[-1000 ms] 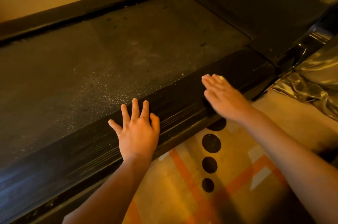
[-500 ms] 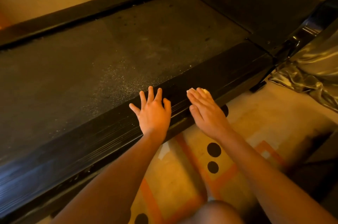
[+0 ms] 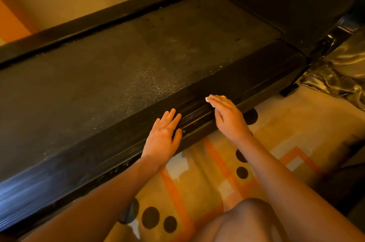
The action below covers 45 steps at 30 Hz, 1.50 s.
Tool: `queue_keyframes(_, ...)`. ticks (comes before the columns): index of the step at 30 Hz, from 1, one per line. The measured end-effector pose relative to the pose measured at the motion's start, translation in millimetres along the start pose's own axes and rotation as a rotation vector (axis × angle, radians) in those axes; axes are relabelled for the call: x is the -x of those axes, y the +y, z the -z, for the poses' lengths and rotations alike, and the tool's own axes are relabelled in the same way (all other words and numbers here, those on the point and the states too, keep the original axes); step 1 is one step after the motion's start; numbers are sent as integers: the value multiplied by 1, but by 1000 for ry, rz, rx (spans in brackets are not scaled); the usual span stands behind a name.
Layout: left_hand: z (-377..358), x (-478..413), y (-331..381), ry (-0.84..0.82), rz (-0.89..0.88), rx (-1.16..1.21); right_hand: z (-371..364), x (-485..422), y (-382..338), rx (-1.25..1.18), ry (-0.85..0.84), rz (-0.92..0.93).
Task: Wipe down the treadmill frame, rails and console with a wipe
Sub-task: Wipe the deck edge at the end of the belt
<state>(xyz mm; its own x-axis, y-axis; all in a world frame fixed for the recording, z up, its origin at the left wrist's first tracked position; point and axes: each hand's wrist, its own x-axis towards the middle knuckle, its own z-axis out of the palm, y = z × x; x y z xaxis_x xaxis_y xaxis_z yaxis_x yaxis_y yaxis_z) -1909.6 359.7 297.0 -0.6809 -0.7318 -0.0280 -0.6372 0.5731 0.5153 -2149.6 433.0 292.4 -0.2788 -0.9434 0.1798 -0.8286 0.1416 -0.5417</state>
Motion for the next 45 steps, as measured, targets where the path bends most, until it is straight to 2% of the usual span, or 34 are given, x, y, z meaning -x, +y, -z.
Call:
queue_keyframes(3, 8, 16, -8, -49, -18, -48, 22, -8, 5, -23, -100, 27)
queue_keyframes(6, 18, 27, -11, -55, -23, -57, 33, -18, 8, 80, -165, 39)
queue_keyframes(14, 58, 66, -24, 0, -10, -71, 21, -20, -19, 312, -85, 95)
queue_keyframes(19, 91, 94, -39, 46, 32, -116, -2, -8, -41, 349, 26, 131)
queue_keyframes(24, 108, 123, -55, 127, 78, -124, -18, -1, -83, 260, 204, 232)
queue_keyframes(31, 128, 159, -64, 201, 94, -180, -32, 5, -152, 158, 320, 373)
queue_keyframes(38, 168, 211, -87, 289, 132, -229, -54, 14, -226, 64, 342, 549)
queue_keyframes(41, 181, 238, -119, 318, 170, -258, -73, 21, -259, 17, 236, 528)
queue_keyframes(45, 193, 277, -174, 354, 309, -261, -105, 37, -305, -79, 164, 487)
